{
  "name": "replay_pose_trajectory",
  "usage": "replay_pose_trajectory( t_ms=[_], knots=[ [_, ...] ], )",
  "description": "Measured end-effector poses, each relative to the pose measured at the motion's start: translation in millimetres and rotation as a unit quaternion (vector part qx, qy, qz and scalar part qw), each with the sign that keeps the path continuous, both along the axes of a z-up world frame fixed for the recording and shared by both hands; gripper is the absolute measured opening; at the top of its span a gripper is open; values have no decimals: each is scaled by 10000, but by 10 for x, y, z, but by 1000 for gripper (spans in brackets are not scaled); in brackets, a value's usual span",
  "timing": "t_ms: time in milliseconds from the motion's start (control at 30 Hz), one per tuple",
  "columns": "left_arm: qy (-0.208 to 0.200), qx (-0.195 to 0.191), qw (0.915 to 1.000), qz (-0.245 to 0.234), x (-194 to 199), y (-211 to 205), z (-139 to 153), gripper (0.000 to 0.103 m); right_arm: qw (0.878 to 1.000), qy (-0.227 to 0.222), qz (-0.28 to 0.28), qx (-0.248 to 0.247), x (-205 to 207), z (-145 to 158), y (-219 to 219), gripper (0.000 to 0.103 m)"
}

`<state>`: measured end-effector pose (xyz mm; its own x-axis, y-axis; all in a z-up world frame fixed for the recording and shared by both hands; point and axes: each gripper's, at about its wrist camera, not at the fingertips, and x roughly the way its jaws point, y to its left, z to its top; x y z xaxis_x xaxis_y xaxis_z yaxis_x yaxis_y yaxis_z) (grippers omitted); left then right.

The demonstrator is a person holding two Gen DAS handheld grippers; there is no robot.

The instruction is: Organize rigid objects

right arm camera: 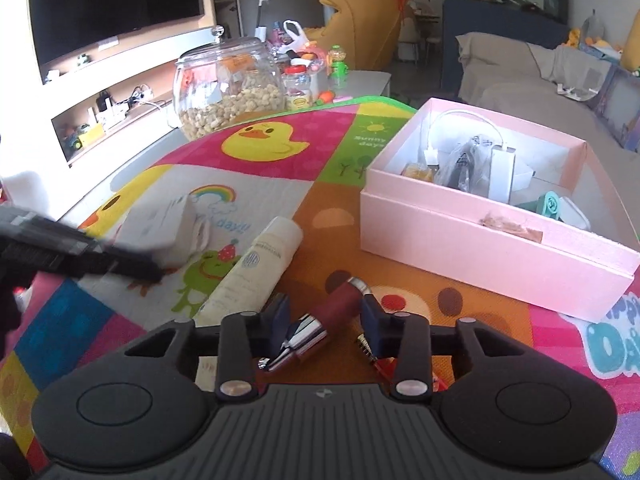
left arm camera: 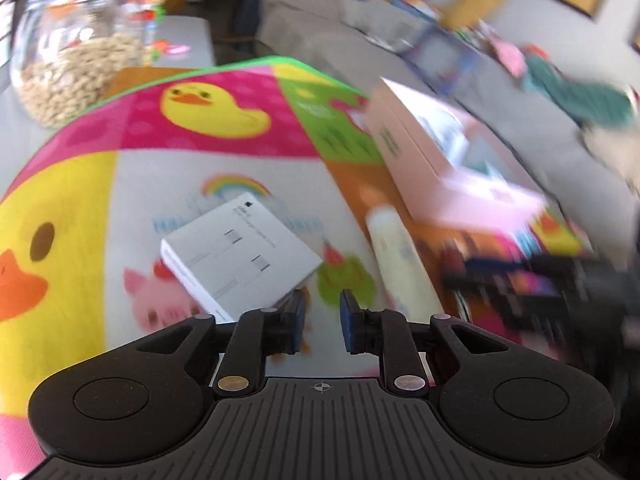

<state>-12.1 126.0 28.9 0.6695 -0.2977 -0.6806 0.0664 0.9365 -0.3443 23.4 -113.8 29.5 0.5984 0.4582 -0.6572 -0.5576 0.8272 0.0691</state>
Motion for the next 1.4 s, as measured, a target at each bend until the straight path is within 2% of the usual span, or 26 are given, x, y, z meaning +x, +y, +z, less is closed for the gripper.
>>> replay_pose_trajectory(
  t_ms=[133, 200, 333, 400, 467, 533, 700, 800, 867, 1100, 1267, 1400],
  knots=[
    [-9, -638, 9979, 132, 143, 9, 29, 21, 9993, -131, 208, -274, -150, -34, 2, 37],
    [-1, -773, 9970, 46, 171, -70, 46, 21, 9988, -197, 197, -392, -220, -64, -29, 40],
    [96, -564, 9984, 32, 232, -277, 6, 21, 9975, -369, 160, -582, -370, -63, -118, 48],
    [165, -588, 9981, 49, 283, -352, -32, 22, 9964, -522, 126, -655, -452, -41, -173, 60],
    [157, -697, 9974, 4, 325, -421, -42, 27, 9954, -646, 81, -709, -503, -18, -219, 61],
    [170, -675, 9975, -71, 372, -521, -50, 27, 9953, -656, 46, -714, -525, -13, -268, 61],
    [249, -409, 9982, -366, 448, -812, -104, 30, 9947, -633, -222, -784, -478, -65, -366, 61],
    [115, -198, 9990, -384, 431, -885, -108, 30, 9926, -692, -471, -878, -433, -100, -430, 61],
    [58, -149, 9991, -388, 402, -878, -111, 27, 9927, -659, -569, -831, -409, -103, -492, 61],
    [-115, 52, 9992, -369, 111, -700, -123, 27, 9929, -593, -765, -695, -381, -132, -602, 66],
    [-43, -5, 9990, -434, -147, -540, -118, 27, 9945, -542, -687, -569, -393, -117, -589, 66],
    [-76, 188, 9980, -591, -306, -539, -100, 27, 9961, -573, -505, -438, -453, -73, -508, 66]
  ],
)
